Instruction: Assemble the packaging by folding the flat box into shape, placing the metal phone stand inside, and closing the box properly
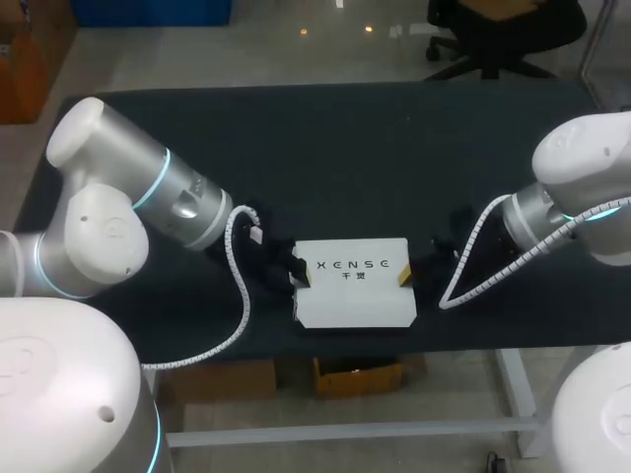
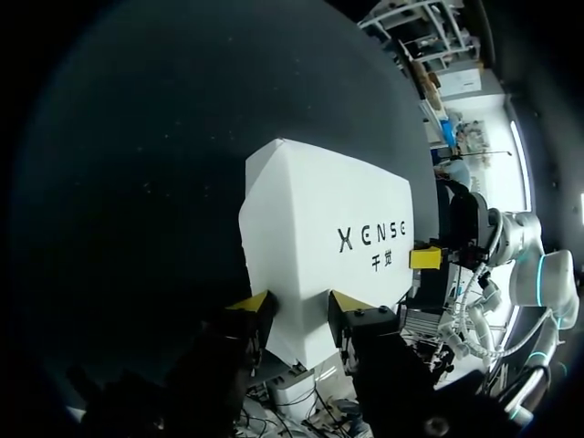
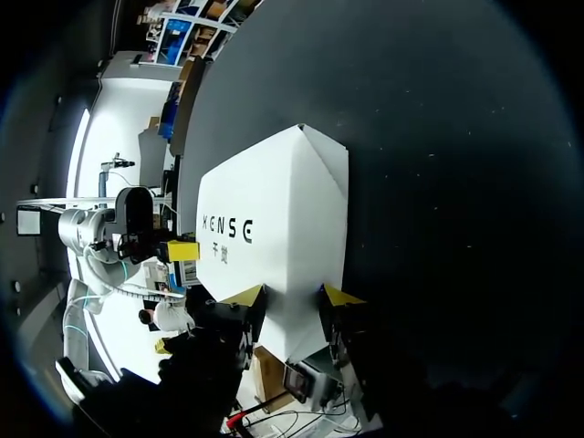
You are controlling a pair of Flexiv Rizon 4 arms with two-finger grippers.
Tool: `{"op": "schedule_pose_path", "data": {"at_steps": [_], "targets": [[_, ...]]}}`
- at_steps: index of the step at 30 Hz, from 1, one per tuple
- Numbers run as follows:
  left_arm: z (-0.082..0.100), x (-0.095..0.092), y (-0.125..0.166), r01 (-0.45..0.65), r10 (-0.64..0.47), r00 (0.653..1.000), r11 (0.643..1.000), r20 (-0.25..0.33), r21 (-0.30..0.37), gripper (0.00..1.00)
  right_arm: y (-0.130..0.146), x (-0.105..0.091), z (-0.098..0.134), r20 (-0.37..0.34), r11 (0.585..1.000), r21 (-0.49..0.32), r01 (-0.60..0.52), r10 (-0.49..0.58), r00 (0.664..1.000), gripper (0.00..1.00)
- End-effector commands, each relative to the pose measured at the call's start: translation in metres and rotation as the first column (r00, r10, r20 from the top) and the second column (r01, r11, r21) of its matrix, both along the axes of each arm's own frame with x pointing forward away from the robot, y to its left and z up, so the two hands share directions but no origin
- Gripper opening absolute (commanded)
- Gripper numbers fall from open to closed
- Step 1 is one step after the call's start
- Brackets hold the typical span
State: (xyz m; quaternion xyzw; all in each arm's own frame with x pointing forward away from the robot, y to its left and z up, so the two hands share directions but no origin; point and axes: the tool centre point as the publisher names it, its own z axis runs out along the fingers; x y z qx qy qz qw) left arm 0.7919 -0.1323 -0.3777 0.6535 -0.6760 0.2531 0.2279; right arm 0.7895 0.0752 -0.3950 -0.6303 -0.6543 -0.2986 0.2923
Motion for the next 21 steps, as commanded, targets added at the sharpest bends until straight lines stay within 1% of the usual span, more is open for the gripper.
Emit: {"op": "schedule_pose_path", "data": {"at_steps": [1,4,7,10,12,14,21], "targets": [[-0.007,0.001,-0.007,0.006,-0.006,1.0,1.0,-0.003,-0.013,0.4,0.008,0.0,-0.004,-0.002,1.0,0.018,-0.006,0.006,1.0,0.37],[-0.005,0.001,-0.009,0.016,-0.016,1.0,1.0,-0.018,-0.026,0.39,0.008,0.0,-0.002,-0.013,1.0,0.02,-0.005,0.006,1.0,0.37],[-0.003,0.001,-0.011,0.017,-0.017,1.0,1.0,-0.022,-0.022,0.39,0.009,-0.001,0.0,-0.031,1.0,0.016,0.0,0.0,1.0,0.37],[-0.001,0.0,-0.012,0.02,-0.021,0.999,1.0,-0.032,-0.018,0.35,0.008,-0.002,0.002,-0.036,1.0,0.019,0.002,-0.002,0.999,0.37],[0.001,0.001,-0.012,0.025,-0.025,0.999,1.0,-0.038,-0.016,0.35,0.008,-0.002,0.003,-0.04,1.0,0.021,0.003,-0.002,0.999,0.38],[0.002,0.001,-0.013,0.032,-0.033,0.998,0.999,-0.046,-0.014,0.38,0.008,-0.002,0.004,-0.049,1.0,0.023,0.004,-0.003,0.999,0.38],[0.005,0.001,-0.014,0.033,-0.033,0.998,0.999,-0.051,-0.007,0.39,0.006,-0.002,0.005,-0.065,1.0,0.027,0.003,-0.002,0.998,0.38]]}}
